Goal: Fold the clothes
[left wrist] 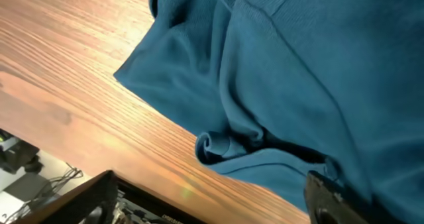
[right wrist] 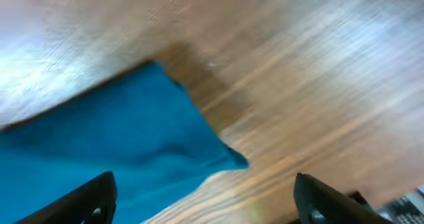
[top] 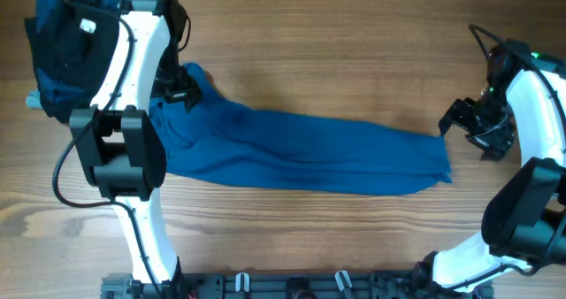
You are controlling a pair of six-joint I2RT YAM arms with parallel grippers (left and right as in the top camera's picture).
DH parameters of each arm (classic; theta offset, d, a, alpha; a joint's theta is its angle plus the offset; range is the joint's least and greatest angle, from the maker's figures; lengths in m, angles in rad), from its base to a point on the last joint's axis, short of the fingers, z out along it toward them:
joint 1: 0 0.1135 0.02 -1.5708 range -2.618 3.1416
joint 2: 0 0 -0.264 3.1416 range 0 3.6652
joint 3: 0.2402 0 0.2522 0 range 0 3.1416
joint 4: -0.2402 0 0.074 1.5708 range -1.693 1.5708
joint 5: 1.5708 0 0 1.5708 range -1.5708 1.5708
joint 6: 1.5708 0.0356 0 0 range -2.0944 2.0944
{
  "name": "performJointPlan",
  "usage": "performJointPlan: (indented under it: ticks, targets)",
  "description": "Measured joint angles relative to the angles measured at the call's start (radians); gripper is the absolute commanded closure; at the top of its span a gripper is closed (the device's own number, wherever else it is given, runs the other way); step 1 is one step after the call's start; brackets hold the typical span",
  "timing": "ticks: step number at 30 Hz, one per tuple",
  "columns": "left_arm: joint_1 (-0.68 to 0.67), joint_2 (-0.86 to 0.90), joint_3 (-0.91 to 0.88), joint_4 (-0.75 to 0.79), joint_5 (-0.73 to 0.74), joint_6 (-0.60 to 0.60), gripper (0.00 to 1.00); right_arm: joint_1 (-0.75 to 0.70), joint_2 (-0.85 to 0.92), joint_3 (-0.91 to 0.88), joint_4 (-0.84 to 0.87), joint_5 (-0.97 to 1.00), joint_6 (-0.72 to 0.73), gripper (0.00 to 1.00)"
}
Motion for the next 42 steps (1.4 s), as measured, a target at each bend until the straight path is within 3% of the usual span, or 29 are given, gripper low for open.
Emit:
performJointPlan:
  ticks: [2,6,12,14,16,18,20,24,27,32,34,39,41,42]
  targets:
    - [-0.003,0.000,0.000,0.010,0.019,0.004,0.28,-0.001,0.000,0.000,0.029,-0.084,-0.042,0.13]
    - [-0.049,0.000,0.000,0.027,0.128,0.076,0.54,-0.001,0.000,0.000,0.059,-0.195,-0.087,0.12]
    - [-0.215,0.000,0.000,0.099,0.216,0.105,0.54,-0.001,0.000,0.000,0.070,-0.224,-0.093,0.13]
    - [-0.257,0.000,0.000,0.097,0.224,0.097,0.59,-0.001,0.000,0.000,0.069,-0.224,-0.093,0.13]
    - [-0.281,0.000,-0.004,0.097,0.227,0.089,0.59,0.000,0.000,0.000,0.068,-0.225,-0.097,0.00]
    - [-0.290,0.000,-0.014,0.098,0.238,0.089,0.59,0.005,0.000,0.000,0.058,-0.220,-0.141,0.00]
    - [-0.310,0.000,-0.019,0.103,0.280,0.095,0.47,0.009,0.000,0.000,0.057,-0.179,-0.141,0.00]
    - [-0.409,0.000,-0.020,0.137,0.317,0.117,0.02,0.009,0.000,0.000,0.075,-0.058,-0.107,0.00]
    - [-0.452,0.000,-0.020,0.192,0.316,0.121,0.02,0.009,0.000,0.000,0.067,-0.048,-0.082,0.02]
    - [-0.450,0.000,-0.023,0.209,0.311,0.132,0.44,0.045,0.000,-0.001,-0.055,-0.253,-0.156,0.33]
    - [-0.450,0.000,-0.059,0.273,0.303,0.129,0.51,0.103,0.000,-0.001,-0.065,-0.289,-0.169,0.43]
    - [-0.450,0.000,-0.177,0.320,0.300,0.131,0.81,0.212,0.000,-0.001,-0.004,-0.315,-0.125,0.87]
    - [-0.450,0.000,-0.191,0.320,0.299,0.130,0.95,0.219,0.000,-0.003,0.006,-0.315,-0.101,0.96]
    - [-0.450,0.000,-0.192,0.323,0.301,0.126,0.96,0.222,0.000,-0.008,0.007,-0.315,-0.092,0.96]
